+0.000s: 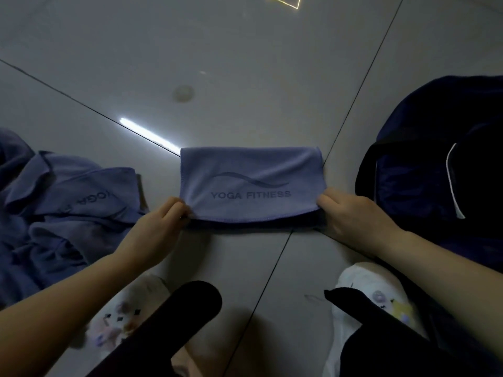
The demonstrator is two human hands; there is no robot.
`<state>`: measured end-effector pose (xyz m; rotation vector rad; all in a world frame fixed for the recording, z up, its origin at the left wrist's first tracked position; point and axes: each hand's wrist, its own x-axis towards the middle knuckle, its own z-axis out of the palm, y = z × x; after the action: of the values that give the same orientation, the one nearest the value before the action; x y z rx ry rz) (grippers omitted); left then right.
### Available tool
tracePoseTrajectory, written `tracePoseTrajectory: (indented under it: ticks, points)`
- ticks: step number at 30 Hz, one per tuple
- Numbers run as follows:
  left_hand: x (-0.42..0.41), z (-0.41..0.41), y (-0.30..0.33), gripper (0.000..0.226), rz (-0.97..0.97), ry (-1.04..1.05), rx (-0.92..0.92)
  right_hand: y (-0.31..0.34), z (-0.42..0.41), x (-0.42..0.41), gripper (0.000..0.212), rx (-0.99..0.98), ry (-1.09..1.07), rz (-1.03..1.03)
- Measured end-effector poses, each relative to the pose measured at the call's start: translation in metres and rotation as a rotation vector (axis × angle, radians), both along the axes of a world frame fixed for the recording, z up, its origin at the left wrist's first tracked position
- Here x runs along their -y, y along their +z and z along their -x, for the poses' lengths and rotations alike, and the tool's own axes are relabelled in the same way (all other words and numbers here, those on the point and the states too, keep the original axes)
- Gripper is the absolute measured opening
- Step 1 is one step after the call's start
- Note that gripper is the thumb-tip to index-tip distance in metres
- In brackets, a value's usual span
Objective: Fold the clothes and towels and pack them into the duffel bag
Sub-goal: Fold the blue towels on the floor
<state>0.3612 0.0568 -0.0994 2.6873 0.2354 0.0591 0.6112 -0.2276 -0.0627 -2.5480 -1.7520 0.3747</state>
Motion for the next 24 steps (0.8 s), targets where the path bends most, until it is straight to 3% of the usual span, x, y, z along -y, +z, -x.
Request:
tracePoseTrajectory:
  ticks: [4, 6, 8, 13, 17, 20, 24]
  points:
    - [0.001, -0.001, 0.006, 0.02, 0.013, 0.126, 0.04, 0.001, 0.003, 0.004, 0.009, -0.151, -0.254, -0.223]
    - [-0.001, -0.007, 0.014, 0.018, 0.031, 0.201, 0.076, 0.006, 0.004, 0.005, 0.026, -0.204, -0.334, -0.346]
    - [-0.003, -0.008, 0.02, 0.016, 0.011, 0.164, 0.106, 0.009, 0.005, 0.006, 0.03, -0.225, -0.336, -0.392]
    - [-0.001, -0.001, 0.007, 0.012, -0.036, -0.083, -0.012, -0.017, 0.012, 0.02, 0.005, -0.188, -0.238, -0.161]
    - [0.003, -0.001, -0.008, 0.011, -0.111, -0.192, -0.003, -0.029, 0.011, 0.016, 0.019, -0.169, -0.169, -0.012]
    - [0.003, -0.003, -0.016, 0.044, -0.117, -0.226, -0.037, -0.027, 0.013, 0.01, 0.033, -0.089, -0.038, 0.052]
    - [0.003, 0.004, -0.022, 0.058, -0.191, -0.175, -0.13, -0.035, 0.014, 0.012, 0.035, 0.0, 0.067, 0.139]
